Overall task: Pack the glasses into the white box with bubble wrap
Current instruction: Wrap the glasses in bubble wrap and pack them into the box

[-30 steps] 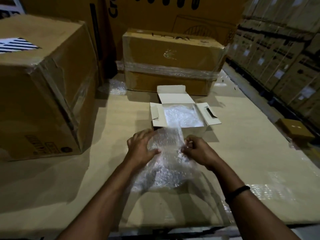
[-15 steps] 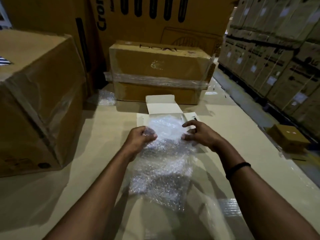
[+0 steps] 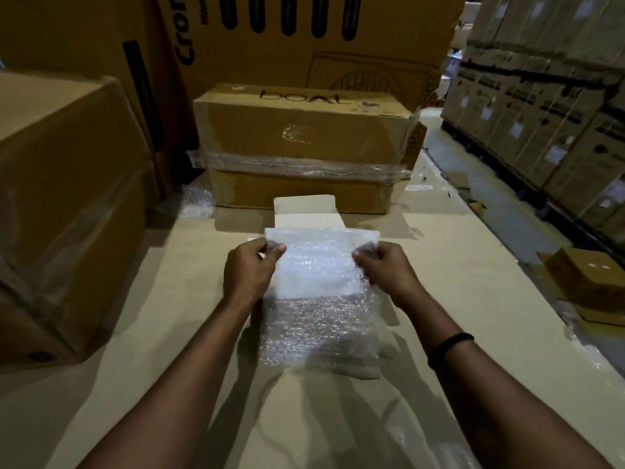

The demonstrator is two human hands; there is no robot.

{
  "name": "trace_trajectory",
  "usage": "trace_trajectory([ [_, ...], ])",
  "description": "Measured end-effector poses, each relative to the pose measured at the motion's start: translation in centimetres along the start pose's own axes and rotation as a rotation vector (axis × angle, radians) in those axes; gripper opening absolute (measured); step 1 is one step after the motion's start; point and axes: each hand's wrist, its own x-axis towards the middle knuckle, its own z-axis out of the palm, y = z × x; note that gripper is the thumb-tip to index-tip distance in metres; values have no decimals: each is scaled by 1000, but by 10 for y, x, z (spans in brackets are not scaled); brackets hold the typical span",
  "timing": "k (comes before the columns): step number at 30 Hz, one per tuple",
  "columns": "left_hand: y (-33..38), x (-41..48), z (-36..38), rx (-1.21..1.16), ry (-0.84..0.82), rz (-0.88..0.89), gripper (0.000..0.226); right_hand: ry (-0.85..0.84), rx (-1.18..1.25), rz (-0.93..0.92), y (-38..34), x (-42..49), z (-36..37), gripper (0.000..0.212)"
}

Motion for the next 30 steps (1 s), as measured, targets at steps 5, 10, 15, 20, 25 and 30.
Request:
trace_trajectory([
  [5,-3,37,16,339,-94,-20,26,-44,-415,-218,8,58,-1,10],
  [10,-10,57,25,427,-215,-123,18,-195,-634,-129,19,103,5,19],
  [15,-31,70,37,108,-309,-297,19,-332,-468,-9,35,123,11,21],
  [20,-42,64,37,-44,-310,-292,17,-270,-326,-26,49,102,14,17],
  [25,-40,42,24,-128,-342,-286,18,-221,-223,2,54,59,13,20],
  [30,-55,16,10,-144,-363,-283,32,-177,-174,89,53,21,17,22],
])
